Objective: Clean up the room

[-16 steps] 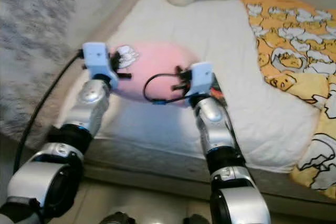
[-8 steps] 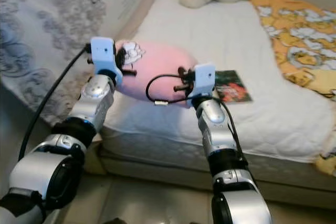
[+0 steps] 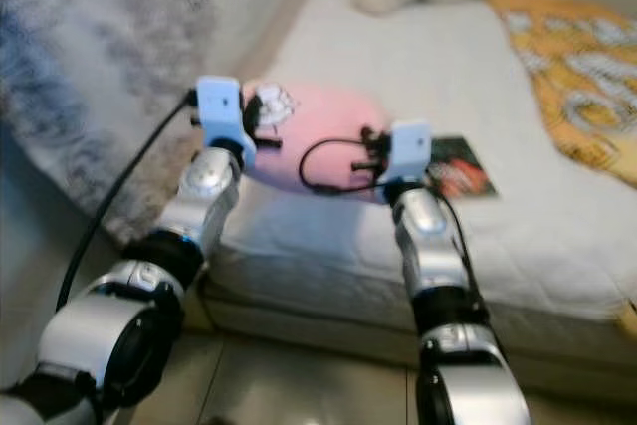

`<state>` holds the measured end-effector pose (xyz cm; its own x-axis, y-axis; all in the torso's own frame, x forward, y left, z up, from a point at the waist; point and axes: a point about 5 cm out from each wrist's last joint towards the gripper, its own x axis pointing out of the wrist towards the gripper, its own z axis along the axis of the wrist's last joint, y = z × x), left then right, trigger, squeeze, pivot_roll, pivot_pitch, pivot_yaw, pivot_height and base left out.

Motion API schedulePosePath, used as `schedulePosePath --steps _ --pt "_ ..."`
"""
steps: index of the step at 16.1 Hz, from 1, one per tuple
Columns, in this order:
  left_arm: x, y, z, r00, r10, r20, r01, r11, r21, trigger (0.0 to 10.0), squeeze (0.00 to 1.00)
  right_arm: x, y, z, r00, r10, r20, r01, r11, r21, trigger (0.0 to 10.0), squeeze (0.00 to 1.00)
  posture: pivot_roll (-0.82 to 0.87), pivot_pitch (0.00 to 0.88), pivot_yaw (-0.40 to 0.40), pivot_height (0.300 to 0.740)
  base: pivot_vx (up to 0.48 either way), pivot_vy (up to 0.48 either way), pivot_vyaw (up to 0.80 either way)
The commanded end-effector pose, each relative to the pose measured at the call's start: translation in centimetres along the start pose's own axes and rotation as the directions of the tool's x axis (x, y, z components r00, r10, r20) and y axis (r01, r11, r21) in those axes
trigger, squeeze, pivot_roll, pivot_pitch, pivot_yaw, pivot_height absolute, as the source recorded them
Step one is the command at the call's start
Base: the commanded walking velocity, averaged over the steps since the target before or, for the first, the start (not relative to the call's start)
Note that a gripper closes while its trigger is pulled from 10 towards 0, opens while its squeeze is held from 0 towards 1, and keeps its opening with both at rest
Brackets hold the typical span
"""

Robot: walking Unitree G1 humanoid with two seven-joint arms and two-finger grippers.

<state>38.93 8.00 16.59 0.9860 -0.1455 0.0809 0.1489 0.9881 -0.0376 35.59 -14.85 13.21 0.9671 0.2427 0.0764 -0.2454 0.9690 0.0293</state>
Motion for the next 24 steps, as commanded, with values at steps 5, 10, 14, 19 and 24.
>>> schedulePosePath --steps 5,10,14,19,24 --pt "0.3 2.0 1.1 0.996 0.078 0.043 -0.078 0.997 0.009 10.0 0.0 0.3 0.6 0.6 0.999 0.029 0.017 -0.029 1.0 -0.003 10.0 0.25 0.0 0.0 0.017 0.74 0.48 0.0 0.55" --pt "0.6 0.1 0.8 0.999 0.033 0.003 -0.033 0.999 -0.002 10.0 0.0 0.0 -0.8 0.6 1.0 -0.008 -0.015 0.007 0.998 -0.066 10.0 0.26 -0.01 0.0 0.008 0.74 0.475 0.0 0.4" --pt "0.9 -6.0 1.0 0.993 -0.104 -0.052 0.101 0.993 -0.063 10.0 0.0 1.0 -7.0 3.2 0.982 -0.17 -0.079 0.136 0.935 -0.326 10.0 0.0 -0.03 0.0 0.0 0.74 0.0 0.0 0.0" --pt "-1.2 -10.5 -2.0 0.97 -0.19 -0.153 0.187 0.982 -0.033 10.0 0.0 -0.8 -8.2 -1.4 0.927 -0.274 -0.258 0.121 0.867 -0.483 10.0 0.0 -0.13 0.0 0.021 0.74 0.0 0.0 0.0" --pt "-2.9 -7.5 -6.3 0.951 -0.139 -0.278 0.188 0.97 0.156 10.0 0.0 -3.3 -4.3 -7.8 0.872 -0.226 -0.435 0.053 0.926 -0.375 10.0 0.0 -0.16 0.064 -0.003 0.74 0.0 0.0 0.0"
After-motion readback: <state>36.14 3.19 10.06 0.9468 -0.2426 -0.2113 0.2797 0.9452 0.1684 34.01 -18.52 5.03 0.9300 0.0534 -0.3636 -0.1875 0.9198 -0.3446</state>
